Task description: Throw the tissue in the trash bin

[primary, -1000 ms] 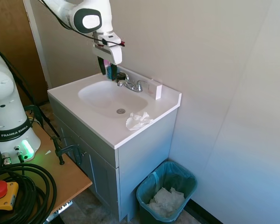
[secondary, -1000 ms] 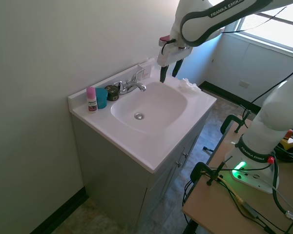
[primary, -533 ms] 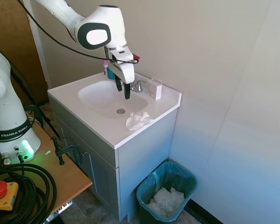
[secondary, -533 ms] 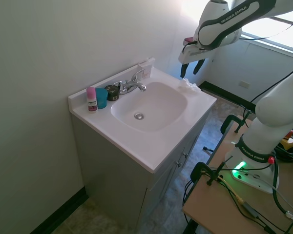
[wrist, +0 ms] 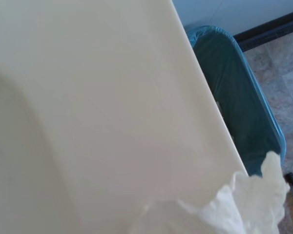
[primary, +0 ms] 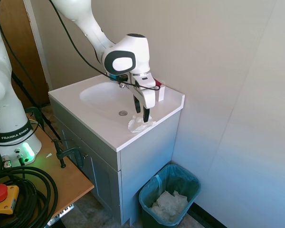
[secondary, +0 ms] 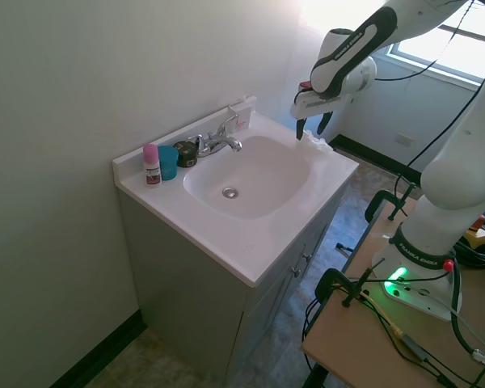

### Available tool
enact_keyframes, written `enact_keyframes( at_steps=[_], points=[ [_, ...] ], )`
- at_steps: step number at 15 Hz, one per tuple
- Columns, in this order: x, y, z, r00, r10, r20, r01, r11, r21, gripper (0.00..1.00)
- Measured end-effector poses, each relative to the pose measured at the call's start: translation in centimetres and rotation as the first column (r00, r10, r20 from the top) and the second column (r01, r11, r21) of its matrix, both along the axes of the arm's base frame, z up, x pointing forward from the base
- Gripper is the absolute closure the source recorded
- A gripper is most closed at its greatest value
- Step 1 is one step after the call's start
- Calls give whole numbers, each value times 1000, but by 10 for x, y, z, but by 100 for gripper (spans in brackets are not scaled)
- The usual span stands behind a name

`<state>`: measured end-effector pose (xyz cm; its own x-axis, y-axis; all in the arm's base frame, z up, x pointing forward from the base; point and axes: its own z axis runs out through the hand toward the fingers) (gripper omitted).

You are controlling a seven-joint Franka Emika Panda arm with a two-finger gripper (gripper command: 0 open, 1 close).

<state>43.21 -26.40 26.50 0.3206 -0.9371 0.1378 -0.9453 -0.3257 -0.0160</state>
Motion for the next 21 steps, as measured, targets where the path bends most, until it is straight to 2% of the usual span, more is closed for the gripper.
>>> enact_keyframes(
  at_steps=[1,5,8,21],
  points=[
    [2,-3,-3,1000,2,-5,-2,1000,4,100],
    [7,-1,-17,999,37,-35,-36,999,41,100],
    [7,0,-18,999,32,-41,-29,998,50,100],
    [3,-9,-20,1000,-3,-17,5,994,106,100]
  ],
)
